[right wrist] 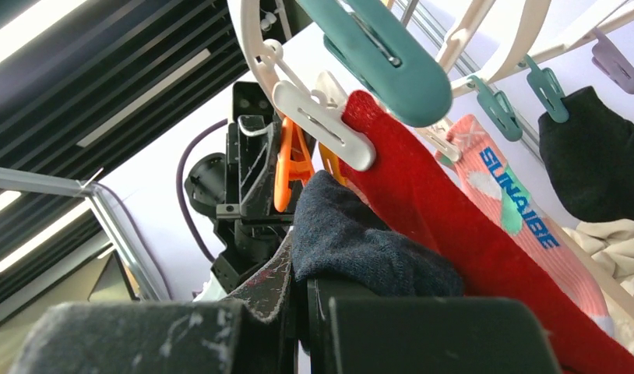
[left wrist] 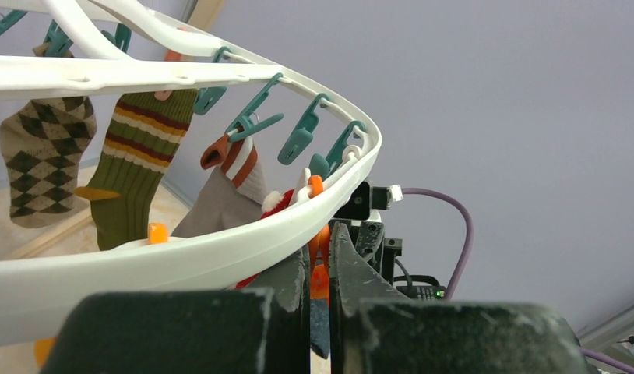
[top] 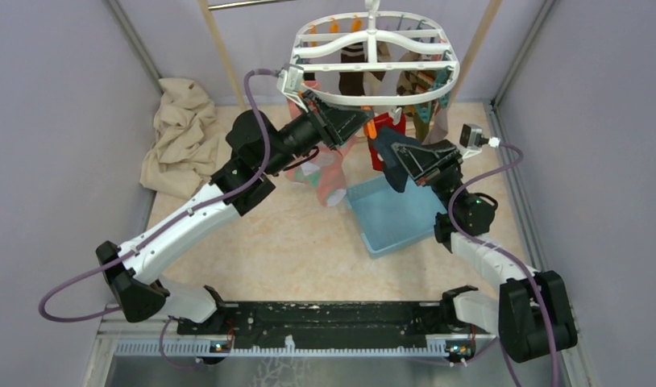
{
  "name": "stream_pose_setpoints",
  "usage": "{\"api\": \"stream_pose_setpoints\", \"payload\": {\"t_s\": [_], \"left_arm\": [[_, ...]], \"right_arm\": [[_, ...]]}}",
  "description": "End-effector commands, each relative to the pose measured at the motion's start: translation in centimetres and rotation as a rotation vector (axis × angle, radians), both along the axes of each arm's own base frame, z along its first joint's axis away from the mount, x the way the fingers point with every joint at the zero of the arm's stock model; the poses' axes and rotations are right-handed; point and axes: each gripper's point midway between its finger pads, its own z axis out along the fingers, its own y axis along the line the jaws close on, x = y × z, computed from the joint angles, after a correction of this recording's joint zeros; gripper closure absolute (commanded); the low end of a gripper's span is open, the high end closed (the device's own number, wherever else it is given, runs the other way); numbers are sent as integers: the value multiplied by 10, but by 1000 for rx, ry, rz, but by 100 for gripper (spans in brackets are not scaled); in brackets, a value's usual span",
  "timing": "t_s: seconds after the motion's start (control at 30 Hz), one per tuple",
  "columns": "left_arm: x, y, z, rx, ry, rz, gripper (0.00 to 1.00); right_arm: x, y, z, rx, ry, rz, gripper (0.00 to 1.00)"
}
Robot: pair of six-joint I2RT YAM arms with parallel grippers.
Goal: Clip the socks to the hanger
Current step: Clamp the sock onto the hanger.
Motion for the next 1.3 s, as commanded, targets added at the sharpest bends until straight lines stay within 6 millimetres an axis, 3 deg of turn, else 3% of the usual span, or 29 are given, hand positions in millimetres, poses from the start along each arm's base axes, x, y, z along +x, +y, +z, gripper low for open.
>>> {"api": "stream_pose_setpoints", "payload": {"t_s": [0.0, 0.7, 1.27], "left_arm": [[-16, 12, 32, -89, -59, -30, 100], [-13, 13, 28, -100, -51, -12, 100], [-16, 10, 26, -98, -45, -41, 100]], "right_arm": [[-35, -6, 24, 45, -183, 24, 100], [-53, -1, 40, 50, -230, 81, 100], [-54, 1, 48, 49, -250, 105, 100]]}}
